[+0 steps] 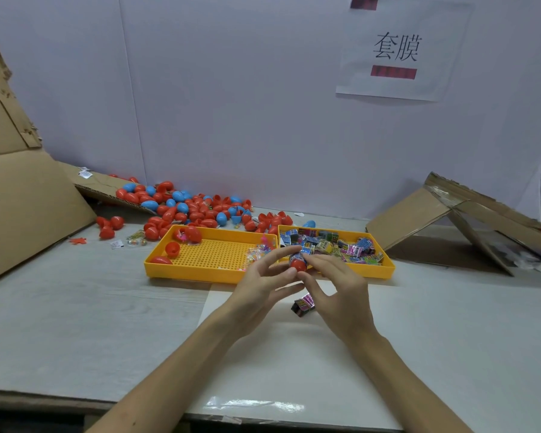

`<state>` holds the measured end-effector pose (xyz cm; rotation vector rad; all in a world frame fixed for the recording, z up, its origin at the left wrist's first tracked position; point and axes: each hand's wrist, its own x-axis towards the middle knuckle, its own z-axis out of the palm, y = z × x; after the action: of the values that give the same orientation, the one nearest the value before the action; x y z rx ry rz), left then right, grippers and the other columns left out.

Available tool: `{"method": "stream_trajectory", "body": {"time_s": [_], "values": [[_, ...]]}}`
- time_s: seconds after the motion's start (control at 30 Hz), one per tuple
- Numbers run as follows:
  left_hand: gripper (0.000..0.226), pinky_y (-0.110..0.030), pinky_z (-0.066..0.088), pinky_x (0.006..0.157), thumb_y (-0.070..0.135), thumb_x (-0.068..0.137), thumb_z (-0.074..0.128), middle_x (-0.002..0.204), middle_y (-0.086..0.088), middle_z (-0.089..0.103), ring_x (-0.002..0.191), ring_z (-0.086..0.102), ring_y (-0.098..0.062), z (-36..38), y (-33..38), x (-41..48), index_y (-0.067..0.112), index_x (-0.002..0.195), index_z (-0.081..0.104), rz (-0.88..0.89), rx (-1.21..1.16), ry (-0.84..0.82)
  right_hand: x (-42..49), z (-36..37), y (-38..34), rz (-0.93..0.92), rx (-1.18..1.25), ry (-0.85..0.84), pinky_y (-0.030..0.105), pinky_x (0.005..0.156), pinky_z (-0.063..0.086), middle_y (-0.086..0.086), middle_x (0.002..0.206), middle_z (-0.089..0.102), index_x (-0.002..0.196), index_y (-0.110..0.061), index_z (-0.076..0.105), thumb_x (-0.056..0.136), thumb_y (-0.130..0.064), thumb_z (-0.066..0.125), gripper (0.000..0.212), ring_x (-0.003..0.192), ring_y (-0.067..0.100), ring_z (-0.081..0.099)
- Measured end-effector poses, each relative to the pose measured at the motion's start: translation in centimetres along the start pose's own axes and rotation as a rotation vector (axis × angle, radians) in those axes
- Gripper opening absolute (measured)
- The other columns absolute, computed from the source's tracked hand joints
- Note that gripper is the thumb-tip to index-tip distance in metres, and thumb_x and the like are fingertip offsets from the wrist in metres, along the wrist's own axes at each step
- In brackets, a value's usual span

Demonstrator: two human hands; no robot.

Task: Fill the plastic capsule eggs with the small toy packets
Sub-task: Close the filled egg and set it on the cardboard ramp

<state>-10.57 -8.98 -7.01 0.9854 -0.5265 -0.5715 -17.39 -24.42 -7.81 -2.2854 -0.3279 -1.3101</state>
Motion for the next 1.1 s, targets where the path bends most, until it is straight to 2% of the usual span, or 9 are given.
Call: {"method": "stream_trajectory", "body": {"time_s": [0.2,0.4,0.5,0.67,0.77,0.83,0.97,1.1], "values": [[0.040,-0.028,0.059,0.083,0.023,0.085,0.072,0.113,-0.006,0.076,0.107,0.072,-0.024,0.34,-0.21,-0.15,0.025,0.125,0.069,0.105,0.168,0.028,-0.07,0.19,0.33,-0.013,0.034,0.035,0.011,0.092,0.050,0.003,0.110,0.073,0.117,-0.002,0.073,0.086,-0.013,0.074,0.033,0.103,0.000,0.061],[0.030,-0.028,0.059,0.083,0.013,0.092,0.068,0.110,-0.003,0.077,0.102,0.073,-0.023,0.25,-0.44,-0.22,0.025,0.119,0.072,0.218,0.295,0.074,-0.20,0.37,0.47,0.036,0.131,0.093,0.011,0.083,0.052,-0.007,0.106,0.070,0.108,-0.005,0.076,0.084,-0.015,0.075,0.026,0.097,0.000,0.065],[0.034,-0.028,0.059,0.084,0.020,0.087,0.068,0.112,0.001,0.077,0.104,0.073,-0.021,0.41,-0.37,-0.31,0.022,0.121,0.071,0.234,0.299,0.063,-0.27,0.37,0.51,0.070,0.171,0.105,0.015,0.083,0.054,-0.003,0.104,0.073,0.106,-0.004,0.077,0.083,-0.018,0.075,0.027,0.095,0.002,0.068],[0.036,-0.028,0.058,0.086,0.016,0.092,0.066,0.114,-0.003,0.076,0.107,0.072,-0.023,0.30,-0.50,-0.11,0.025,0.127,0.068,0.207,0.265,0.055,-0.10,0.29,0.57,0.075,0.158,0.100,0.020,0.086,0.056,0.003,0.102,0.077,0.105,-0.003,0.078,0.079,-0.010,0.080,0.027,0.096,0.008,0.071],[0.044,-0.032,0.058,0.088,0.018,0.091,0.068,0.117,-0.016,0.073,0.111,0.071,-0.029,0.31,-0.07,0.05,0.022,0.134,0.063,0.102,0.070,0.057,-0.01,0.35,0.55,0.098,0.167,0.112,0.019,0.086,0.056,0.002,0.102,0.076,0.103,-0.004,0.079,0.076,-0.005,0.084,0.028,0.098,0.003,0.070],[0.039,-0.031,0.059,0.084,0.020,0.088,0.069,0.117,-0.016,0.073,0.107,0.072,-0.030,0.19,0.16,0.11,0.016,0.127,0.067,0.057,-0.002,0.081,-0.06,0.27,0.44,0.111,0.203,0.106,0.017,0.084,0.056,0.000,0.101,0.076,0.102,-0.004,0.079,0.076,-0.006,0.084,0.027,0.097,-0.001,0.070],[0.026,-0.030,0.059,0.079,0.013,0.095,0.065,0.108,-0.009,0.076,0.101,0.074,-0.027,-0.06,-0.04,0.16,0.016,0.121,0.070,0.069,0.097,0.112,-0.09,0.10,0.07,0.132,0.245,0.082,0.024,0.076,0.060,-0.003,0.095,0.076,0.102,-0.008,0.077,0.085,-0.020,0.078,0.021,0.087,0.006,0.073],[0.035,-0.032,0.060,0.079,0.024,0.086,0.071,0.109,-0.009,0.076,0.100,0.074,-0.027,0.17,-0.02,0.11,0.018,0.121,0.071,0.102,0.166,0.134,-0.12,0.17,0.12,0.123,0.184,0.080,0.027,0.073,0.061,-0.002,0.095,0.076,0.103,-0.008,0.076,0.087,-0.020,0.075,0.020,0.085,0.008,0.072]]}}
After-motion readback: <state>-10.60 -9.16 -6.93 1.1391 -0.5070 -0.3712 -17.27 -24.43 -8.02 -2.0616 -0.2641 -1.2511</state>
